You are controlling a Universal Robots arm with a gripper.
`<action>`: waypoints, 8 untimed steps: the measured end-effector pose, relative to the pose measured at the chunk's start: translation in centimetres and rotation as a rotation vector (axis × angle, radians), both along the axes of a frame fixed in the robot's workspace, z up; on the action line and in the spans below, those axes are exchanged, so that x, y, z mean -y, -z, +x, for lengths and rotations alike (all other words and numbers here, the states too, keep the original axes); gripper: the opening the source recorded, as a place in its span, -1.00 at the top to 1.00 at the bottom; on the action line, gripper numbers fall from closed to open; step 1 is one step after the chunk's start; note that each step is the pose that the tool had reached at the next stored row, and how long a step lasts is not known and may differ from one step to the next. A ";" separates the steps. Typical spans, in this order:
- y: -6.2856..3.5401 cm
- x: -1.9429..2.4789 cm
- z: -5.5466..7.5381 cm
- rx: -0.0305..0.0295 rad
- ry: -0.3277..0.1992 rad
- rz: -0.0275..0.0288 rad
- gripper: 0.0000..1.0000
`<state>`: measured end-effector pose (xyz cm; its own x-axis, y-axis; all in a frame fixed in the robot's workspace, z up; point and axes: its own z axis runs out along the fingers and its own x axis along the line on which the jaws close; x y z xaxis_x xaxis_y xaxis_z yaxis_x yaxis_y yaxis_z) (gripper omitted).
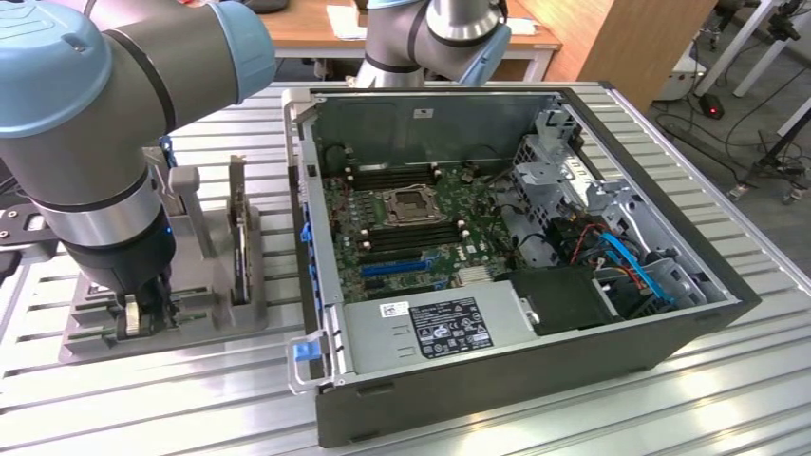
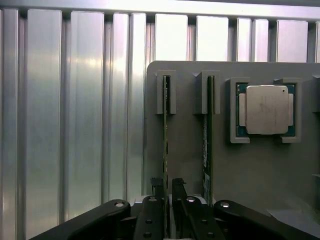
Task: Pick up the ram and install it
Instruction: 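Pick up the ram and move it above insertion slot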
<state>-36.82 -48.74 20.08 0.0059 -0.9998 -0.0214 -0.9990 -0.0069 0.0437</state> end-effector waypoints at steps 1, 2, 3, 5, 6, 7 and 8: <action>0.00 0.00 0.0 -0.0001 0.000 0.0000 0.64; 0.00 0.00 0.0 0.0000 0.000 0.0000 0.64; 0.00 0.00 0.0 0.0000 0.000 0.0000 0.64; 0.00 0.00 0.0 0.0000 0.000 0.0000 0.64; 0.00 0.00 0.0 -0.0001 0.000 0.0000 0.64; 0.00 0.00 0.0 0.0000 0.000 0.0000 0.64; 0.00 0.00 0.0 0.0000 0.000 0.0000 0.64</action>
